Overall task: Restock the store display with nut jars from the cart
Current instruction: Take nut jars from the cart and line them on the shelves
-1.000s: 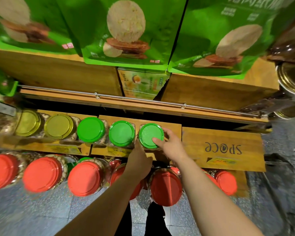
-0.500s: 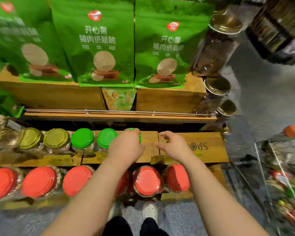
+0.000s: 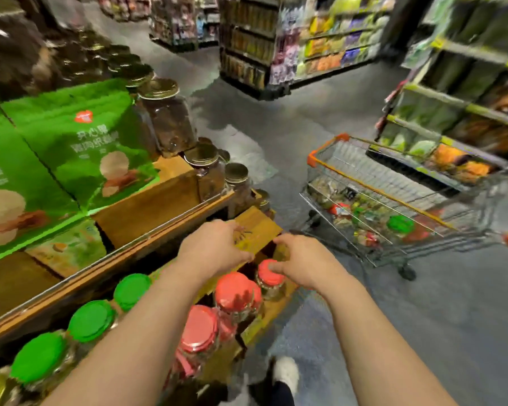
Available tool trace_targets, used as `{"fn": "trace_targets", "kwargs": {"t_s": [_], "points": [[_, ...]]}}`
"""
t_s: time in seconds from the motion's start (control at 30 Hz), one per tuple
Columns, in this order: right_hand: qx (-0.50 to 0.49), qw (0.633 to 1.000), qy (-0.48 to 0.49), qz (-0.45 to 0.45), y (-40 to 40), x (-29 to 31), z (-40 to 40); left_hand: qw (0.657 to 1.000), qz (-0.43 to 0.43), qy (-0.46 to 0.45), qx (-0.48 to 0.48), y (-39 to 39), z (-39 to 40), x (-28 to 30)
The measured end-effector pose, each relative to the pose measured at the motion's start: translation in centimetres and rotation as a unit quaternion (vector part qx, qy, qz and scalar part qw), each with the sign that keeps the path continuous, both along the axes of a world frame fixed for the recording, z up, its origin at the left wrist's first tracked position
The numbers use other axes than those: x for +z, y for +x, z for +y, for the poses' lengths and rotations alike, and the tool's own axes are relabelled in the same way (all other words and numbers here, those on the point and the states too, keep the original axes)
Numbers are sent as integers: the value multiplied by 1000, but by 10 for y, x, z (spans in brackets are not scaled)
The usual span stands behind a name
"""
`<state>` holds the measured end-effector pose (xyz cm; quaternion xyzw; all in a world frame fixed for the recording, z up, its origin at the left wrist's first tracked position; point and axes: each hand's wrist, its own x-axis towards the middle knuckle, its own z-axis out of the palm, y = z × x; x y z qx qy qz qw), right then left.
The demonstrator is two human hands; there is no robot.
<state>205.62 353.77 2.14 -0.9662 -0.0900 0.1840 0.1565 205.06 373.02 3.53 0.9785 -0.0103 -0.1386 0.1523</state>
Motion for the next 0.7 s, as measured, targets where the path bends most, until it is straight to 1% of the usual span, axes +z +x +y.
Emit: {"fn": "trace_targets", "kwargs": {"t_s": [0.13,0.3,0.43,0.6,0.7], "points": [[-58,998,-2,-25,-31,13,-52,994,-19,49,-93,-5,-51,14],[-129,991,6,-40,-60,25,-126,985,-3,53,-164,-9,-123,29],[-161,986,8,-45,-74,34,-194,981,-20,48,-186,-9,-189,34],[-180,983,-3,-40,-82,49,-284,981,-12,-4,-194,-13,-279,38],[-196,979,14,-51,-85,53,-334,978,-10,-23,-207,-10,-329,34]]}}
